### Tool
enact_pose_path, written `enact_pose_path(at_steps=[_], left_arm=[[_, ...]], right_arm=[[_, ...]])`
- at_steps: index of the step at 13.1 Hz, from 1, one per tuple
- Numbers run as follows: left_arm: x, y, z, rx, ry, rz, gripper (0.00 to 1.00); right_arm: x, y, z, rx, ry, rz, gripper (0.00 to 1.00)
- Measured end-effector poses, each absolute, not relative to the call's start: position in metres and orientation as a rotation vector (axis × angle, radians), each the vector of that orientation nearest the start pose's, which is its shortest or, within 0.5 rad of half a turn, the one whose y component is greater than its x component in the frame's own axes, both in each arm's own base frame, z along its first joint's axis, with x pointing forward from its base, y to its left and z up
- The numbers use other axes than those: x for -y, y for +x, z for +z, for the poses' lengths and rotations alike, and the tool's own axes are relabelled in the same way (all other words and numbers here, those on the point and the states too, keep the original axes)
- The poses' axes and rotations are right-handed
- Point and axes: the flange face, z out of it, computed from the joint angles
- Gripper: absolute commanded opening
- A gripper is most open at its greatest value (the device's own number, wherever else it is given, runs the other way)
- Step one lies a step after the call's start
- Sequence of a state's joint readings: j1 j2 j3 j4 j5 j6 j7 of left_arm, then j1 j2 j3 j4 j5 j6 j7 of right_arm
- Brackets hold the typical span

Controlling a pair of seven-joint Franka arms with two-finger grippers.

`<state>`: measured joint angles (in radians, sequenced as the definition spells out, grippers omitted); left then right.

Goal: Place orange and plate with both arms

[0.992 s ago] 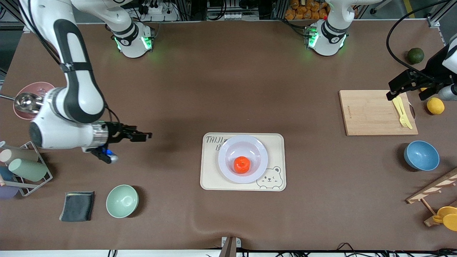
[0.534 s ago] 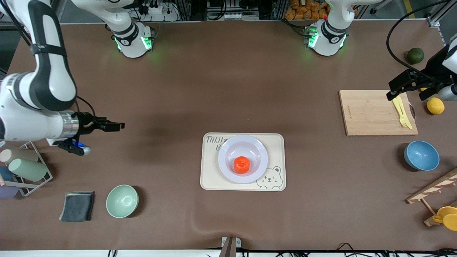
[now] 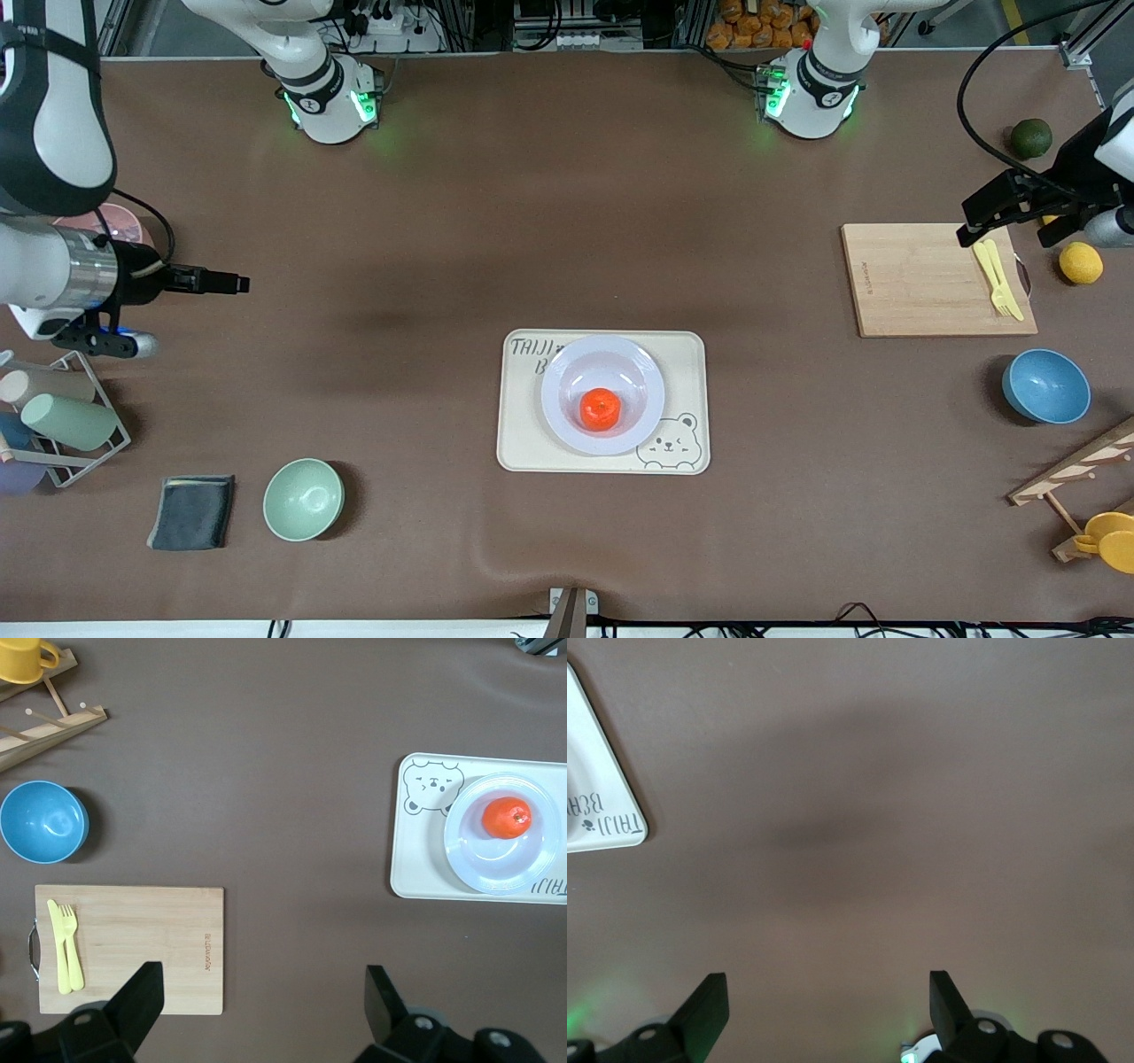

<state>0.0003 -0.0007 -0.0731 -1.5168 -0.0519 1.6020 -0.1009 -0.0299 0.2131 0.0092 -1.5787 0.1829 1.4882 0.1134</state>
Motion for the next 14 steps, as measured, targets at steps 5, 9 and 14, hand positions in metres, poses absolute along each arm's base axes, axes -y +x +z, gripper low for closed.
enact_pose_path(at_steps=[5, 9, 14], left_arm=[[0.051, 0.547, 0.657, 0.013, -3.142, -0.09, 1.0], [0.05, 0.547, 0.656, 0.016, -3.138, -0.085, 1.0], [0.049, 0.547, 0.656, 0.018, -3.138, -0.085, 1.0]], right_arm=[[-0.004, 0.575, 0.578, -0.187, -3.026, 0.283, 1.0], [-0.003, 0.553, 0.614, -0.182, -3.047, 0.237, 1.0], [-0.004, 0.543, 0.64, -0.166, -3.116, 0.141, 1.0]])
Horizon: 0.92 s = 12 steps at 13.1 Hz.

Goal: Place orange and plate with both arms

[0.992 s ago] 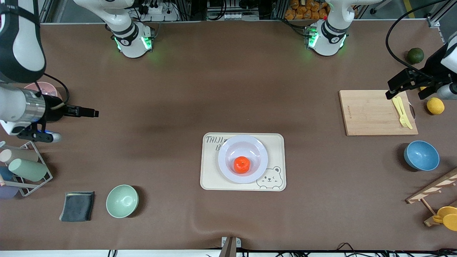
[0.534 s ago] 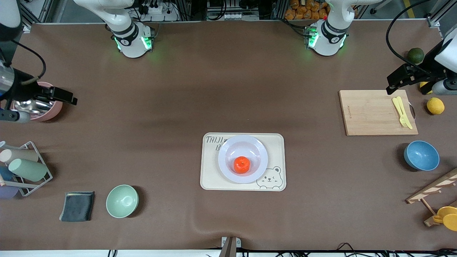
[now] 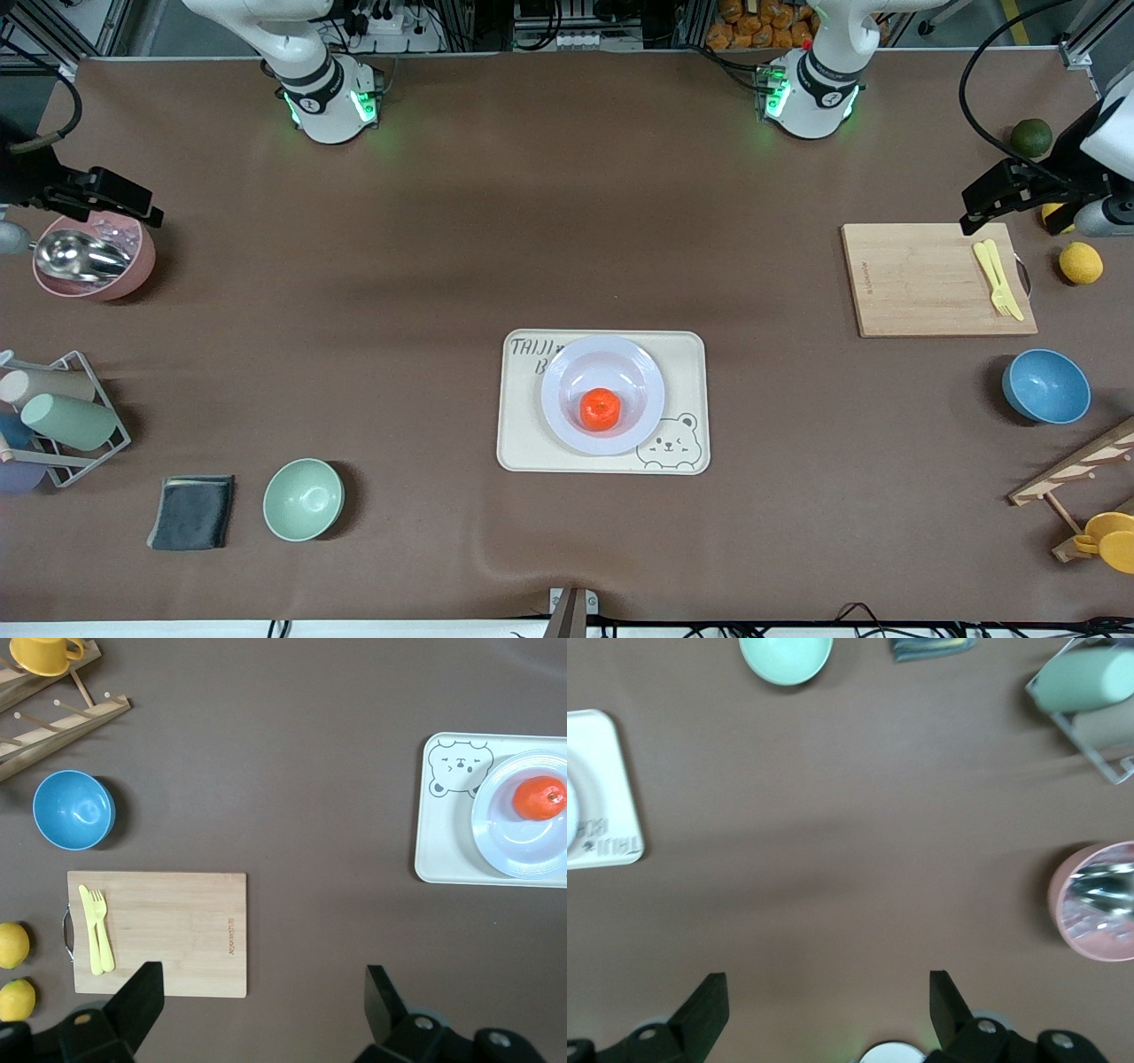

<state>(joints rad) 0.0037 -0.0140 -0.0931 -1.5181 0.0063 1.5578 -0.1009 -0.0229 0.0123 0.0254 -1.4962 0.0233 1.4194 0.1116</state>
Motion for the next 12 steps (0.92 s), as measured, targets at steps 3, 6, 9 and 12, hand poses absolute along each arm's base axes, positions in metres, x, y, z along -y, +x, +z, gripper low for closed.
enact_pose_path(at_steps=[3, 6, 9, 12], left_arm=[[0.048, 0.5481, 0.6567, 0.021, -3.138, -0.098, 1.0], [0.0478, 0.5484, 0.6569, 0.021, -3.138, -0.102, 1.0], [0.0469, 0.5485, 0.657, 0.024, -3.138, -0.103, 1.0], [0.0448, 0.5487, 0.6571, 0.03, -3.138, -0.104, 1.0]], right_arm=[[-0.0141, 0.543, 0.6437, -0.134, -3.146, 0.119, 1.0], [-0.0141, 0.542, 0.6467, -0.135, -3.148, 0.109, 1.0], [-0.0145, 0.5417, 0.647, -0.134, -3.144, 0.109, 1.0], [-0.0148, 0.5417, 0.647, -0.133, -3.142, 0.109, 1.0]])
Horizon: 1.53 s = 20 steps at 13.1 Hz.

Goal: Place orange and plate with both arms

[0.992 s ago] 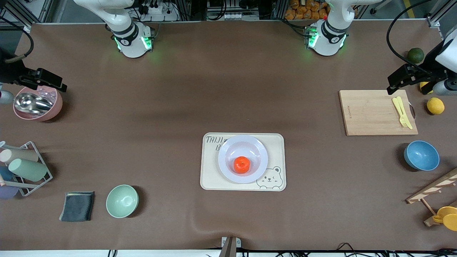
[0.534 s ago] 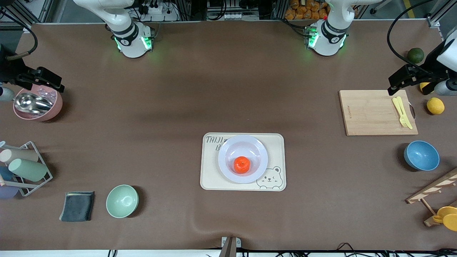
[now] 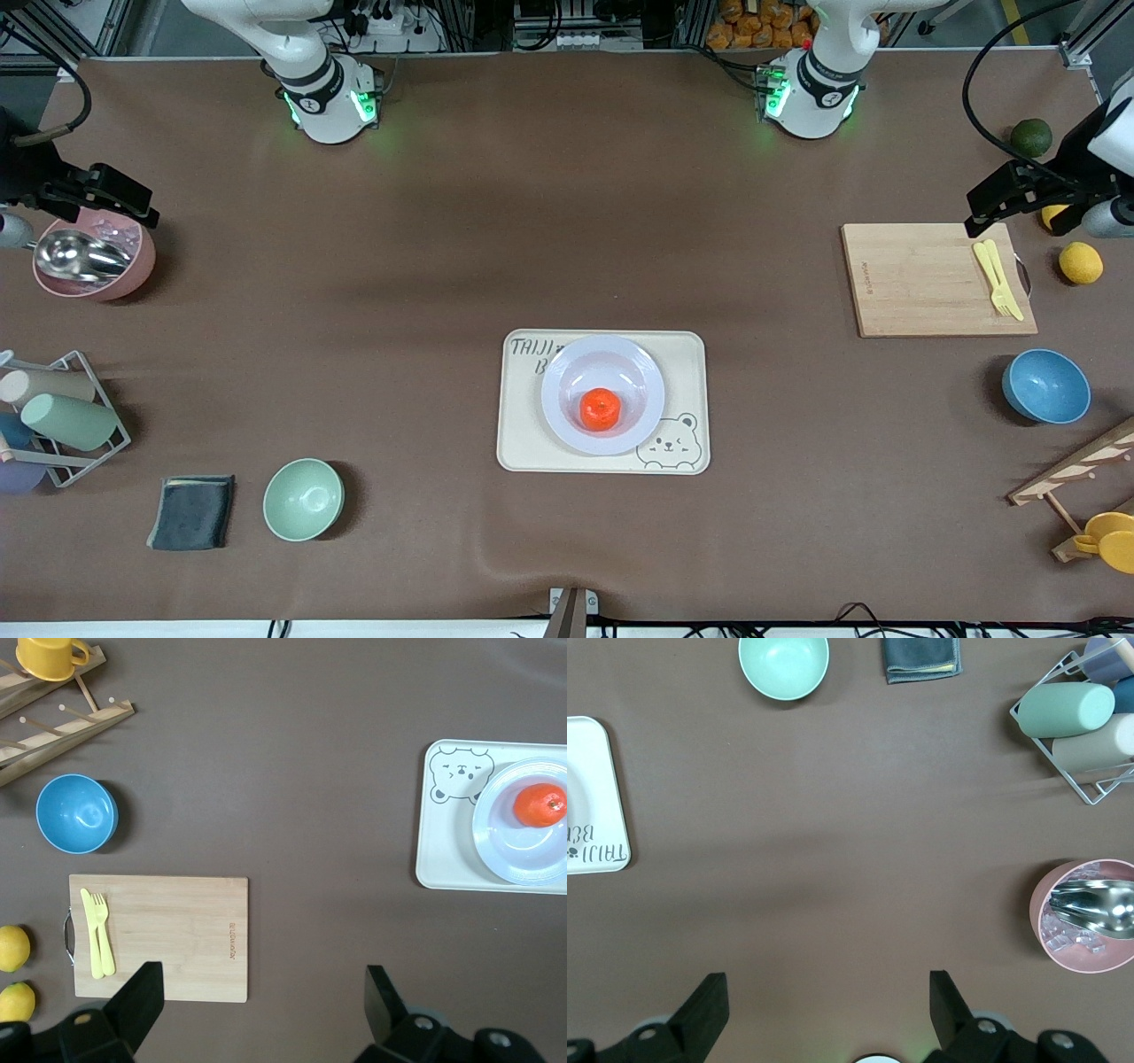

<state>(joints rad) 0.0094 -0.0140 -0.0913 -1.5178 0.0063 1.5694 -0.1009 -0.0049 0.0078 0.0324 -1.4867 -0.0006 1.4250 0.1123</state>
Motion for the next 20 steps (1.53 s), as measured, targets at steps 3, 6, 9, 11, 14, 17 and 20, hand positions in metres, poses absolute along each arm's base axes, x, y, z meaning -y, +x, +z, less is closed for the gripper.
enact_pose_path(at_steps=[3, 6, 9, 11, 14, 17, 20], left_arm=[[0.044, 0.549, 0.658, 0.031, -3.138, -0.105, 1.0], [0.044, 0.548, 0.658, 0.031, -3.138, -0.107, 1.0], [0.044, 0.548, 0.656, 0.031, -3.138, -0.099, 1.0], [0.044, 0.547, 0.655, 0.031, -3.137, -0.098, 1.0], [0.045, 0.543, 0.654, 0.031, -3.136, -0.095, 1.0], [0.046, 0.539, 0.654, 0.026, -3.135, -0.102, 1.0], [0.048, 0.539, 0.663, 0.023, -3.136, -0.148, 1.0]], right_arm=[[-0.015, 0.541, 0.647, -0.133, -3.142, 0.113, 1.0], [-0.015, 0.541, 0.646, -0.133, -3.142, 0.123, 1.0], [-0.015, 0.541, 0.645, -0.133, -3.142, 0.131, 1.0], [-0.015, 0.54, 0.644, -0.133, -3.142, 0.136, 1.0], [-0.015, 0.539, 0.644, -0.133, -3.142, 0.15, 1.0], [-0.015, 0.539, 0.644, -0.133, -3.142, 0.152, 1.0], [-0.014, 0.539, 0.643, -0.136, -3.141, 0.156, 1.0]])
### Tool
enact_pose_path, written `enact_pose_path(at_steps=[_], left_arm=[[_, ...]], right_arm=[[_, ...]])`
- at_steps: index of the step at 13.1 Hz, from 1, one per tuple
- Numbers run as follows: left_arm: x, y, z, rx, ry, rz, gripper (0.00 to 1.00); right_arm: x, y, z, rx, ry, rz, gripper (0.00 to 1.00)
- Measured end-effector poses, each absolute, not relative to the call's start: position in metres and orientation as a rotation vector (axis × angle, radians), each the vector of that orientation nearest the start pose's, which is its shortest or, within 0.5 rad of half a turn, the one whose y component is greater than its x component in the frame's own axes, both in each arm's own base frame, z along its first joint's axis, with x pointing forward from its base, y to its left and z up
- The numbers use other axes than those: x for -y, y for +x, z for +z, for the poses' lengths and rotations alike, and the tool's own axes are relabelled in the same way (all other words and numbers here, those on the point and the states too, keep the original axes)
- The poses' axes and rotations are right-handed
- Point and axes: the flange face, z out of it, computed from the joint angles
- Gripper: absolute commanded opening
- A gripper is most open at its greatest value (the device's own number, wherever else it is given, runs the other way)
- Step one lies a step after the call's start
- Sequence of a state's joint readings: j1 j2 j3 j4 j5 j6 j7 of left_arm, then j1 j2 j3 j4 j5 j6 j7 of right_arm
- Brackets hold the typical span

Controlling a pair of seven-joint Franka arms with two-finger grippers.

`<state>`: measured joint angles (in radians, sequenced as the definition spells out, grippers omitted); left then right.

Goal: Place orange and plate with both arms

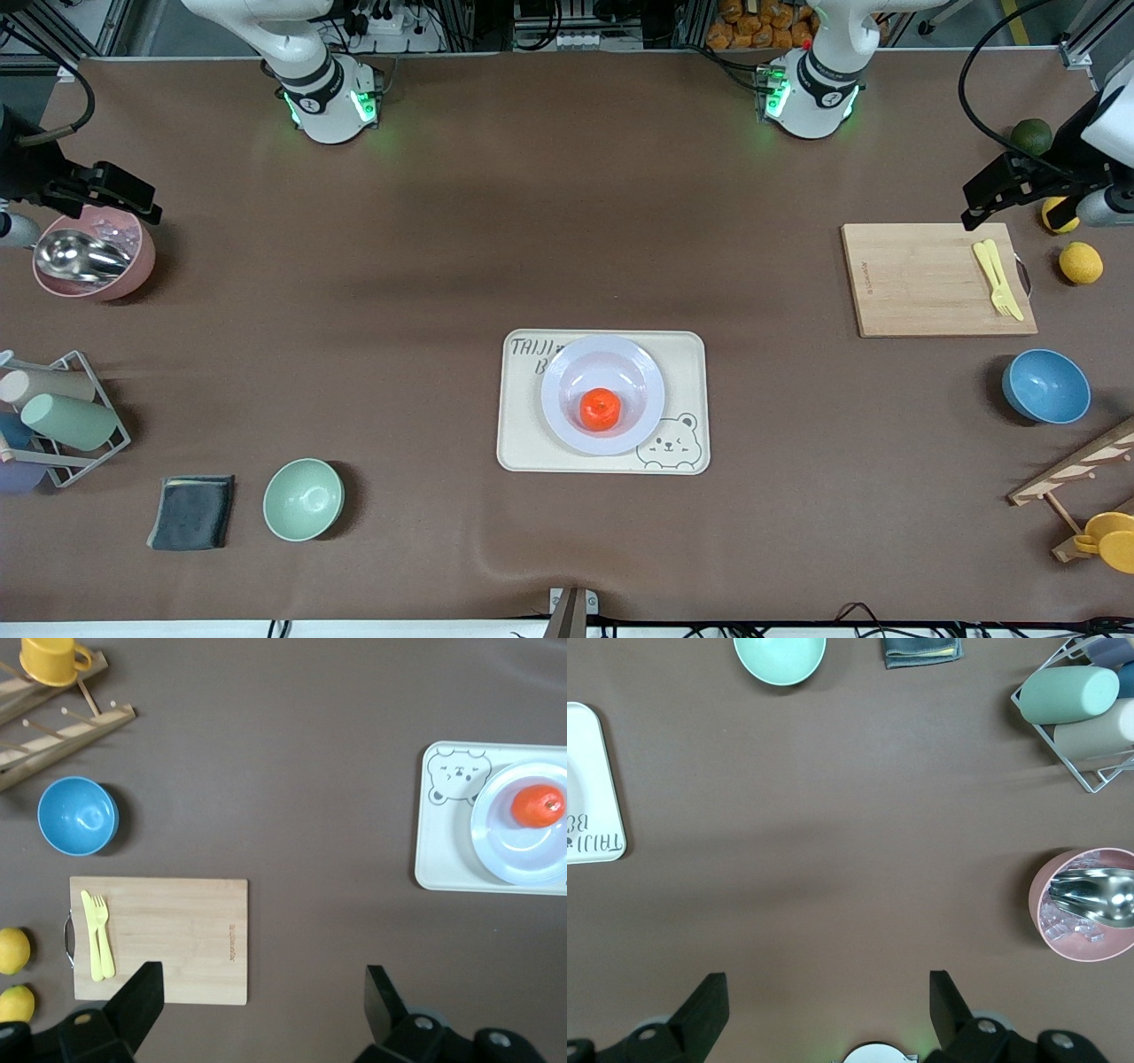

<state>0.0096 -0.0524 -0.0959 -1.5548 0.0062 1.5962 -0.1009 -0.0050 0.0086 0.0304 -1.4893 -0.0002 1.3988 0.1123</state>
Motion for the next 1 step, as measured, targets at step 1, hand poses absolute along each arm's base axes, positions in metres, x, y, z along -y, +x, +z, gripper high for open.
enact_pose_path(at_steps=[1], left_arm=[[0.0476, 0.5387, 0.6674, 0.023, -3.136, -0.162, 1.0]], right_arm=[[-0.0134, 0.5387, 0.6432, -0.137, -3.141, 0.16, 1.0]])
